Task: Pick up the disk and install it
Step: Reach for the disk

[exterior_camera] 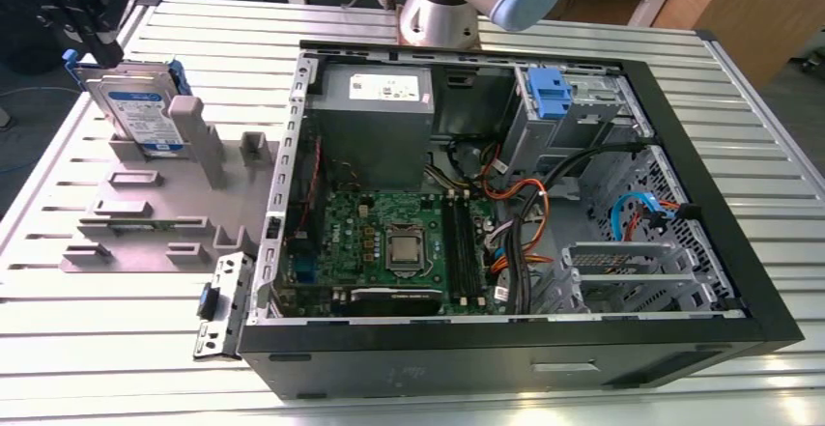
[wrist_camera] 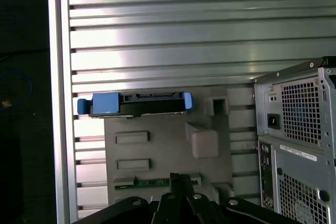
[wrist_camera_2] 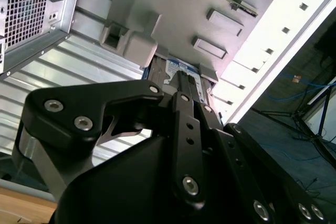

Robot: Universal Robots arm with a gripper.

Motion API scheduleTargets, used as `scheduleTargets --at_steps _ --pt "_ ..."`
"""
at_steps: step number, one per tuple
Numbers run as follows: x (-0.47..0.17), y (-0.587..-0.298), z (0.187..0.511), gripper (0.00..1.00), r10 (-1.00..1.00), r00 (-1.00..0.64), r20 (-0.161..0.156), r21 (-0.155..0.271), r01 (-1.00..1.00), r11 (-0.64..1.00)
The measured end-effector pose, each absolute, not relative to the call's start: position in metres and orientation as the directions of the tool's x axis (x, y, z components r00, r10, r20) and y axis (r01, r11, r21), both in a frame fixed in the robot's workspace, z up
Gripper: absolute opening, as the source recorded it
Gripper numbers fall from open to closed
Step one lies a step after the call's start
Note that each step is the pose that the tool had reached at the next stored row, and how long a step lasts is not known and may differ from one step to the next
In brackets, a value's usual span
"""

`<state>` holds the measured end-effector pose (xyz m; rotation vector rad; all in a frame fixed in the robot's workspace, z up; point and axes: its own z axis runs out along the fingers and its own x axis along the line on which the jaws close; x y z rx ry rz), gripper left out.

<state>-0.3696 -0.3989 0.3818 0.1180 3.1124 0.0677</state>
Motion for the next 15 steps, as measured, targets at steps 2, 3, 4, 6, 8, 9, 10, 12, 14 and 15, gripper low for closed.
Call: scheduleTargets --at_steps 2,3,4,6,8,9,10,12,14,15 --pt "-0.3692 -0.3989 0.3817 0.11 0.076 -0.997 -0.024 0.044 0.075 0.996" --pt "-0.3690 -0.3989 0.3818 0.11 0.076 -0.997 -0.024 0.044 0.075 0.996" --pt "-0.3689 -0.3989 0.3818 0.11 0.076 -0.997 -0.024 0.044 0.075 0.996" --pt "-0.3678 -0.3989 0.3818 0.11 0.076 -0.997 -0.024 0.044 0.075 0.996" --pt "-0.3670 -0.3989 0.3817 0.11 0.076 -0.997 -0.025 0.044 0.075 0.996" --pt "-0.3668 -0.3989 0.3817 0.11 0.076 -0.997 -0.024 0.044 0.075 0.996" --pt "-0.3666 -0.3989 0.3817 0.11 0.076 -0.997 -0.024 0.044 0.075 0.996" --pt "-0.3663 -0.3989 0.3817 0.11 0.076 -0.997 -0.025 0.044 0.075 0.996" --pt "-0.3659 -0.3989 0.3817 0.11 0.076 -0.997 -0.024 0.044 0.075 0.996" --pt "-0.3658 -0.3989 0.3817 0.11 0.076 -0.997 -0.024 0.044 0.075 0.996"
